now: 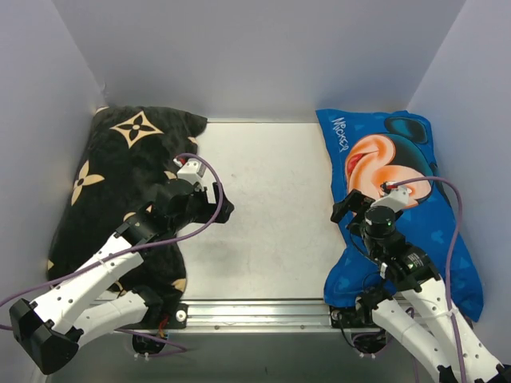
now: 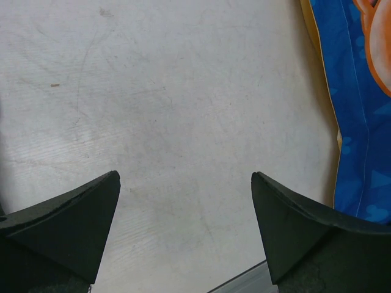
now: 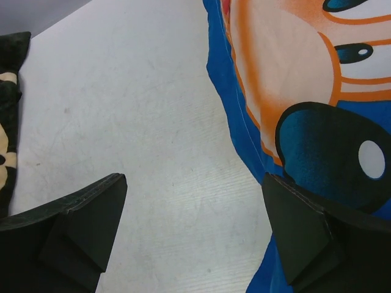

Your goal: Remove the pillowcase from the pillow

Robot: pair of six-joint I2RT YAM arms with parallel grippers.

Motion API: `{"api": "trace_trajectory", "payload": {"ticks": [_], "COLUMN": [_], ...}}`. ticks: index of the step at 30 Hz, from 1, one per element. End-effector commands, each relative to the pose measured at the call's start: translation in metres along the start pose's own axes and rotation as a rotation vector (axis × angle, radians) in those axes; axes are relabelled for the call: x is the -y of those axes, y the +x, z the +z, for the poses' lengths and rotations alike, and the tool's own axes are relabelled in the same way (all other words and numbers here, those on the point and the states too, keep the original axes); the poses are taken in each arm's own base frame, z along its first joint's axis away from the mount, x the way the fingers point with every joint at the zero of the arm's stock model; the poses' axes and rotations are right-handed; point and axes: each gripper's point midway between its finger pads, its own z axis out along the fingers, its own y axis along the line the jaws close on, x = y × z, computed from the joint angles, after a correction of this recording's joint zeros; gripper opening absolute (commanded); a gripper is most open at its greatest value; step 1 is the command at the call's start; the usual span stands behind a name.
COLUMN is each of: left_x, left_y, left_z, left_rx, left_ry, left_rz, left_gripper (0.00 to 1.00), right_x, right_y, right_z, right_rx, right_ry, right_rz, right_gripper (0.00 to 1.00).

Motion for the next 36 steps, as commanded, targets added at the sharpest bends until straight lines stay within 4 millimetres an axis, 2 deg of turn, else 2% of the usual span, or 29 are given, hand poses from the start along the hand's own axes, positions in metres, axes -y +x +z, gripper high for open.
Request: {"api": "trace_trajectory", "payload": {"ticks": [1,4,5,7,8,10,11,12,13,14,15,16,17,18,19,20,22,23,25,26,28,29,30,31,32,33,36], "left_x": [0.016,0.028,0.033,0.048,0.055,0.074,0.087,0.097,0.107,0.118,0.132,0.152,0.158,0.172,0.192,0.194,0.210,0.218,0.229,0.236,0.249,0.248,0.258,0.261,0.259,0.267,0.273], "left_y": [-0.016,-0.018,-0.020,-0.019,-0.023,-0.023,-0.030,-0.035,-0.034,-0.029,-0.021,-0.037,-0.014,-0.005,-0.014,0.005,0.014,0.020,0.032,0.037,0.044,0.055,0.045,0.048,0.060,0.053,0.061], "left_z": [0.004,0.014,0.022,0.032,0.046,0.057,0.071,0.077,0.084,0.103,0.111,0.115,0.140,0.147,0.150,0.172,0.186,0.205,0.220,0.236,0.244,0.258,0.261,0.266,0.278,0.280,0.293], "left_rx": [0.046,0.046,0.053,0.042,0.062,0.052,0.087,0.099,0.086,0.075,0.049,0.074,0.010,-0.012,0.003,-0.039,-0.058,-0.064,-0.109,-0.108,-0.125,-0.122,-0.099,-0.107,-0.121,-0.103,-0.108], "left_ry": [0.067,0.116,0.133,0.191,0.213,0.294,0.340,0.371,0.412,0.444,0.469,0.508,0.503,0.529,0.569,0.567,0.609,0.636,0.673,0.702,0.754,0.762,0.785,0.789,0.785,0.807,0.825], "left_rz": [-0.007,-0.019,-0.025,-0.037,-0.045,-0.066,-0.072,-0.080,-0.088,-0.089,-0.078,-0.051,-0.032,-0.016,-0.007,-0.004,-0.033,-0.050,-0.109,-0.124,-0.171,-0.184,-0.191,-0.211,-0.222,-0.231,-0.280], "left_gripper": [0.97,0.97,0.97,0.98,0.97,0.97,0.97,0.97,0.97,0.98,0.97,0.97,0.97,0.97,0.97,0.97,0.97,0.97,0.97,0.97,0.97,0.97,0.97,0.97,0.97,0.97,0.97], "right_x": [0.005,0.010,0.014,0.010,0.011,0.009,0.008,0.008,0.006,0.005,0.007,0.008,0.009,0.010,0.011,0.013,0.015,0.015,0.017,0.018,0.018,0.018,0.017,0.017,0.017,0.017,0.019], "right_y": [-0.004,-0.007,-0.009,-0.021,-0.024,-0.030,-0.031,-0.032,-0.036,-0.037,-0.036,-0.037,-0.039,-0.038,-0.039,-0.039,-0.041,-0.042,-0.043,-0.043,-0.044,-0.044,-0.044,-0.043,-0.042,-0.042,-0.039], "right_z": [0.000,0.001,0.001,0.001,0.002,0.002,0.002,0.002,0.000,-0.001,-0.002,-0.003,-0.004,-0.006,-0.008,-0.009,-0.014,-0.015,-0.019,-0.020,-0.023,-0.024,-0.026,-0.027,-0.027,-0.028,-0.029], "right_rx": [0.000,-0.023,-0.025,-0.026,-0.027,-0.030,-0.032,-0.038,-0.033,-0.037,-0.043,-0.041,-0.040,-0.043,-0.039,-0.037,-0.026,-0.022,-0.015,-0.015,-0.009,-0.009,-0.011,-0.013,-0.017,-0.016,-0.020], "right_ry": [0.040,0.094,0.127,0.154,0.170,0.194,0.195,0.200,0.196,0.199,0.206,0.216,0.220,0.222,0.221,0.225,0.221,0.220,0.218,0.220,0.211,0.207,0.197,0.193,0.191,0.186,0.184], "right_rz": [-0.036,-0.071,-0.085,-0.096,-0.097,-0.107,-0.113,-0.116,-0.109,-0.109,-0.110,-0.110,-0.108,-0.109,-0.109,-0.108,-0.105,-0.104,-0.097,-0.099,-0.090,-0.088,-0.085,-0.086,-0.085,-0.083,-0.083], "right_gripper": [1.00,1.00,1.00,1.00,1.00,1.00,1.00,1.00,1.00,1.00,1.00,1.00,1.00,1.00,1.00,1.00,1.00,1.00,1.00,1.00,1.00,1.00,1.00,1.00,1.00,1.00,1.00]}}
